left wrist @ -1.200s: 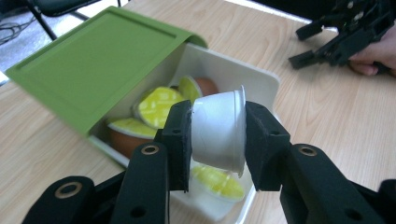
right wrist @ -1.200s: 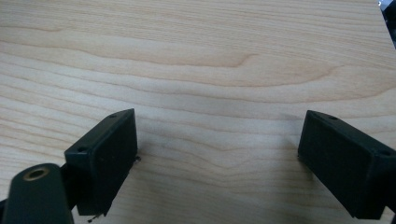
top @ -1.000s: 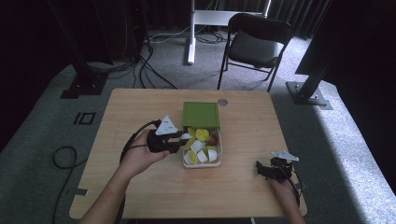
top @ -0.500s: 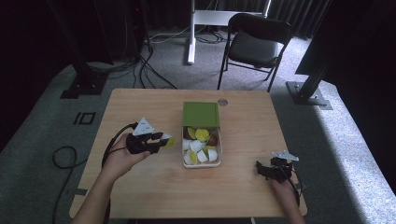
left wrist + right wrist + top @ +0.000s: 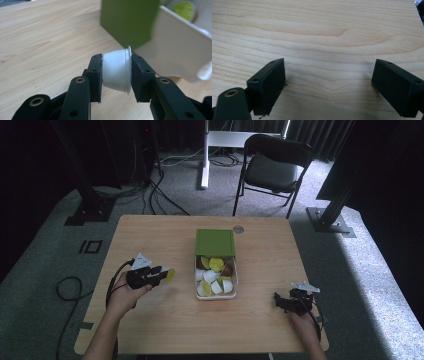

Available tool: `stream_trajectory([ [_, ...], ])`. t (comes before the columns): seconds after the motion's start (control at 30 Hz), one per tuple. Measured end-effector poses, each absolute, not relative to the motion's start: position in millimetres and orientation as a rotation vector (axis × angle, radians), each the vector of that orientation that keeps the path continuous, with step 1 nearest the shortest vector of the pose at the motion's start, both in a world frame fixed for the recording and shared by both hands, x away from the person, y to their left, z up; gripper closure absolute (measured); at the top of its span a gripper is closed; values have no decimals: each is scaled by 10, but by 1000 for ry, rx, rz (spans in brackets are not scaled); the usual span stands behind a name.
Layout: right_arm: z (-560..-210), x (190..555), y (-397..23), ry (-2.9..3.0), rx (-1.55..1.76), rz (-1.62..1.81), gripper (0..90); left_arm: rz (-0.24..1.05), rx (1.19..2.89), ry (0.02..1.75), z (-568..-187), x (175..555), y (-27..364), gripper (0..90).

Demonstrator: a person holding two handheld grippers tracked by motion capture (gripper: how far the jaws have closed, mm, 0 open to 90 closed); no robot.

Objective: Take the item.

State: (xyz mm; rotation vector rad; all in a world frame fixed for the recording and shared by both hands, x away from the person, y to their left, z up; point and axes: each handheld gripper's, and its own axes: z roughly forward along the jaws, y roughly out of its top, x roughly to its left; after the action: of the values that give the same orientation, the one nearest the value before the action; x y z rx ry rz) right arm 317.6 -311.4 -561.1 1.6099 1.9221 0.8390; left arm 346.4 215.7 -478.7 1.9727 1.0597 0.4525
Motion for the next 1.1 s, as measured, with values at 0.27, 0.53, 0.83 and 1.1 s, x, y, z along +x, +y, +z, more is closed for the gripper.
stream_trajectory([
  [0.27, -5611, 3176, -3114, 1922, 1610, 839, 114, 535, 1918, 1144, -4977, 3553, 2224, 655],
  [0.53, -5611, 3176, -3114, 1922, 1610, 839, 114, 595, 1882, 1199, -5093, 3631, 2247, 655],
  [0.83, -5611, 3176, -3114, 1922, 1610, 839, 114, 618, 1875, 1242, -5219, 3686, 2268, 653],
  [1.1, -5611, 3176, -3114, 1922, 1610, 839, 114, 585, 1864, 1267, -5262, 3706, 2267, 618],
])
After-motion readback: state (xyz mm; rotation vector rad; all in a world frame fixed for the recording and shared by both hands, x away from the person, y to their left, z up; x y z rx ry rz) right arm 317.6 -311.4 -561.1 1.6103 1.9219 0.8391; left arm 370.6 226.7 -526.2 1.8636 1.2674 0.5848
